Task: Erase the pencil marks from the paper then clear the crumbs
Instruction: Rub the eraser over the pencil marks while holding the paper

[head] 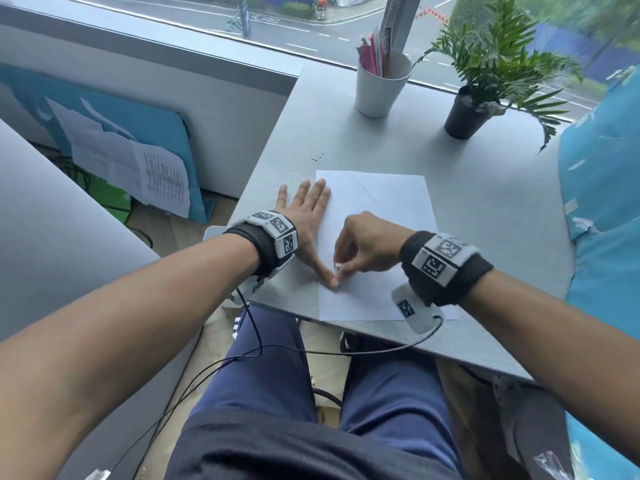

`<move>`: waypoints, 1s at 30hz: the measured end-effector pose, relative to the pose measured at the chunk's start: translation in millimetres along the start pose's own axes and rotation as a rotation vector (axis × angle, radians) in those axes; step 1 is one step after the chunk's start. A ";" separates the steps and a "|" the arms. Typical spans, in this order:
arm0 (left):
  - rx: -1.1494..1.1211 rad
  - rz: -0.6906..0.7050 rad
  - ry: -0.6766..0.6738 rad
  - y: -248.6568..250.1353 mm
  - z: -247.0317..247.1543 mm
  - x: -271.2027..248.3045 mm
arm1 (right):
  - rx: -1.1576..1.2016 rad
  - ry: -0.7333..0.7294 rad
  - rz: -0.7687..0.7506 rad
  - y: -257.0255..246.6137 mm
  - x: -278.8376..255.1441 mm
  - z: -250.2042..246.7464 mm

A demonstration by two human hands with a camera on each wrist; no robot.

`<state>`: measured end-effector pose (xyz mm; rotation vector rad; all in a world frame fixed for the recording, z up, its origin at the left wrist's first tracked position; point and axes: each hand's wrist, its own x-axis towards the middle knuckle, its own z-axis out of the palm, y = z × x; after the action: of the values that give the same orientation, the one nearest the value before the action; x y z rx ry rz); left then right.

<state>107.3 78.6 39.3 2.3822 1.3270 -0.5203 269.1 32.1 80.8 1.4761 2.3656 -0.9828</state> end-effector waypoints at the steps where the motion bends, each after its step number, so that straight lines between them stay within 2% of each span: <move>1: -0.007 0.000 -0.002 0.7 0.3 -1.0 | -0.018 0.003 -0.004 0.6 5.3 -5.7; 2: -0.014 0.003 0.002 1.2 0.2 -1.1 | -0.006 0.068 0.022 2.8 15.0 -14.2; 5: -0.036 0.003 0.006 -0.7 -2.3 -0.7 | 0.083 0.404 0.142 8.5 47.4 -39.7; 7: -0.034 0.000 0.005 -1.0 -2.3 -1.4 | 0.126 0.490 0.173 7.5 51.9 -35.8; 9: -0.023 0.008 -0.001 -0.4 -1.5 -0.8 | 0.110 0.418 0.117 0.5 33.9 -15.0; 11: -0.002 0.011 0.009 -0.5 0.6 1.0 | 0.096 0.243 0.075 -8.2 7.4 5.4; 13: 0.000 0.003 0.008 1.3 1.3 -0.2 | 0.070 0.091 0.054 -9.5 -2.2 8.0; 14: -0.011 -0.002 0.003 3.0 1.1 -1.6 | 0.046 0.072 0.049 -9.3 0.9 1.4; 15: -0.018 -0.003 0.003 4.1 0.9 -1.7 | 0.026 0.107 0.051 -8.2 8.6 -7.1; 17: -0.027 -0.001 -0.001 4.9 -1.7 -1.0 | -0.003 0.282 0.079 -6.0 26.4 -21.6; 19: -0.035 -0.004 -0.003 4.6 -3.7 -2.3 | 0.015 0.391 0.080 -2.8 34.4 -19.3; 21: -0.022 -0.002 -0.008 4.1 -2.2 -3.2 | 0.062 0.326 0.058 -4.6 20.3 -2.1; 24: 0.004 0.002 -0.004 3.8 0.5 -1.3 | 0.057 0.083 0.038 -10.3 -4.1 10.9; 25: -0.003 0.001 -0.009 4.1 0.3 -1.3 | 0.036 0.062 0.029 -9.7 -1.7 6.8; 26: -0.011 0.001 -0.012 4.3 -0.5 -1.1 | 0.024 0.099 0.031 -8.6 4.6 -1.5; 30: -0.029 -0.005 -0.023 4.2 -5.1 -1.9 | 0.005 0.402 0.082 -0.7 31.9 -23.7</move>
<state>110.7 77.6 45.2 2.3437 1.3217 -0.5242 257.2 69.9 84.0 1.9084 2.5334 -0.7271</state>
